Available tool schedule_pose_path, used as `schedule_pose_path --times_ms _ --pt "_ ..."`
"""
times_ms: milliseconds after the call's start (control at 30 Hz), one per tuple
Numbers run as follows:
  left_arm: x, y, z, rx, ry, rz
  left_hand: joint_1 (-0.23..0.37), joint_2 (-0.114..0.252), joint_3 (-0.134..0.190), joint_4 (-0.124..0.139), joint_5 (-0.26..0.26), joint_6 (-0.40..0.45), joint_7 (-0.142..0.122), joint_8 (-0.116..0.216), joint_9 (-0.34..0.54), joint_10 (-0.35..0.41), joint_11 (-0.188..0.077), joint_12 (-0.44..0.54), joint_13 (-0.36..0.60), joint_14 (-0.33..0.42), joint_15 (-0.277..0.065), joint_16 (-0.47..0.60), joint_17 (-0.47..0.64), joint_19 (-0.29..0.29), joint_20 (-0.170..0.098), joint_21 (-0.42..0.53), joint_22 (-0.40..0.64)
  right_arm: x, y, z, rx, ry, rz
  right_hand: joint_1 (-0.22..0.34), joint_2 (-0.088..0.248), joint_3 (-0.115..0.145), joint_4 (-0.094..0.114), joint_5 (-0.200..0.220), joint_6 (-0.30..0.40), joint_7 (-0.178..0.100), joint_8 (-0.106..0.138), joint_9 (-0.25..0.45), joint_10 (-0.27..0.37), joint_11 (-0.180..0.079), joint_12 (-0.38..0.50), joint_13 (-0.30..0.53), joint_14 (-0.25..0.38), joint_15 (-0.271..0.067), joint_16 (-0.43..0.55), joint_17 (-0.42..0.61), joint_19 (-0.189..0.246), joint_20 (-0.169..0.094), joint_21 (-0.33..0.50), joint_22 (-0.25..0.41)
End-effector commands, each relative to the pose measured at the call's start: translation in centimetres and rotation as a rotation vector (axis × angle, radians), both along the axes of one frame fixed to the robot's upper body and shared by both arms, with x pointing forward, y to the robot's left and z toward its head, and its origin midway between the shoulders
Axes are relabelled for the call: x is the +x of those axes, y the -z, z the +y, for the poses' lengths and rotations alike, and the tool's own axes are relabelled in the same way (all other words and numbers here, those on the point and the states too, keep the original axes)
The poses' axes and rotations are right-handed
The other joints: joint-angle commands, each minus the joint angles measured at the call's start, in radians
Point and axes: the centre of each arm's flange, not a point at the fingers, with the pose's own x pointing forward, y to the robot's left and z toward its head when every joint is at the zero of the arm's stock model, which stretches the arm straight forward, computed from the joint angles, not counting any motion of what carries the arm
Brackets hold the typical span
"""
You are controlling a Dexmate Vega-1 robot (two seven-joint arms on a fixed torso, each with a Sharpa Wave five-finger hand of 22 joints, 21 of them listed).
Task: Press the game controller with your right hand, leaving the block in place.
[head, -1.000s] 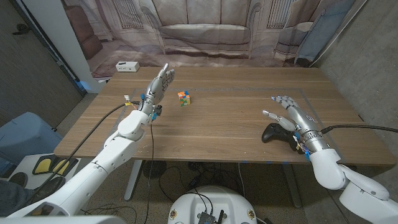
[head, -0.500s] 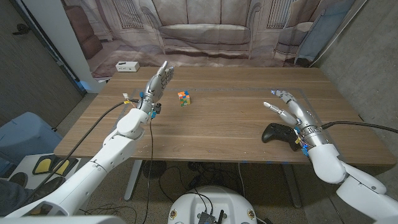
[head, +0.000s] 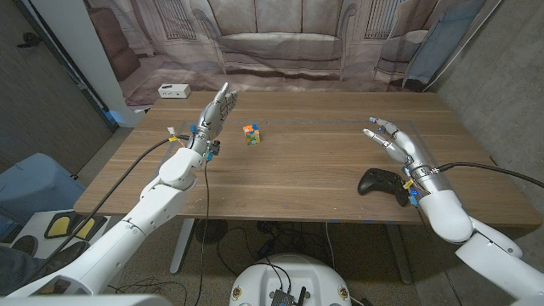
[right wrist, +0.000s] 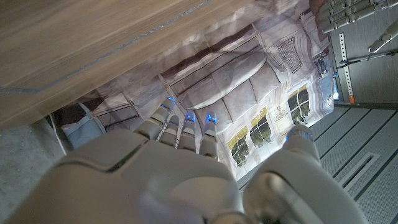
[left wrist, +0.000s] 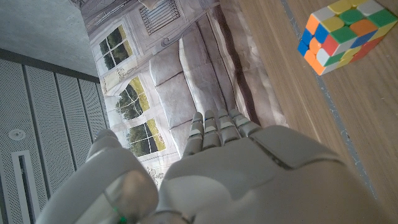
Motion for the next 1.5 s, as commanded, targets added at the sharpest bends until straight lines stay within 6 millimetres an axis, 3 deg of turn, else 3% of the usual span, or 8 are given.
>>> schedule_pose_path --times_ms 33,367,933,1500 --pt "0.1 0.2 -0.1 -0.003 0.005 0.006 0.002 0.009 0.004 -0.006 -0.001 0.005 -0.004 -0.003 0.002 0.004 0.004 0.0 0.001 -0.002 -0.003 -0.001 0.005 -0.002 -0.006 0.006 0.004 1.1 -1.2 -0.1 0.109 -0.128 0.017 -0.004 -0.007 -0.002 -0.002 0.0 0.007 0.01 -0.002 0.003 0.006 0.01 0.004 0.003 0.013 0.007 0.002 0.002 0.013 0.001 0.002 0.001" --pt "0.6 -0.6 -0.5 -0.006 0.019 -0.011 0.003 0.009 0.004 -0.007 -0.001 0.004 -0.004 -0.003 0.002 0.005 0.001 0.001 0.001 -0.001 -0.003 -0.001 0.005 -0.002 -0.007 0.006 0.004 2.6 -2.5 0.1 0.178 -0.254 0.044 -0.006 -0.01 -0.004 -0.002 -0.003 0.009 0.021 -0.005 0.003 0.015 0.019 0.004 0.003 0.024 0.011 0.002 0.002 0.048 0.002 0.008 0.0" --pt "0.5 0.1 -0.4 -0.016 0.017 0.001 0.003 0.01 0.004 -0.01 -0.001 0.003 -0.003 -0.003 0.002 0.003 0.003 0.0 0.001 -0.001 -0.003 -0.001 0.005 -0.002 -0.007 0.006 0.004 5.3 -2.9 -0.7 0.306 -0.406 0.094 -0.007 -0.008 -0.005 0.0 -0.004 0.014 0.031 -0.005 0.003 0.024 0.025 0.004 0.002 0.031 0.016 0.002 0.003 0.054 0.005 0.004 0.0" --pt "0.4 0.0 0.0 -0.009 0.014 0.006 0.003 0.011 0.004 -0.012 -0.002 0.001 -0.003 -0.004 0.002 0.003 0.004 0.0 0.001 -0.002 -0.003 -0.001 0.005 -0.003 -0.006 0.005 0.004 7.8 -3.4 -0.1 0.358 -0.52 0.147 0.002 -0.003 -0.001 -0.003 -0.006 -0.018 0.062 -0.019 0.003 0.014 0.036 -0.005 0.002 0.036 0.02 -0.002 0.002 0.074 -0.003 0.001 -0.001"
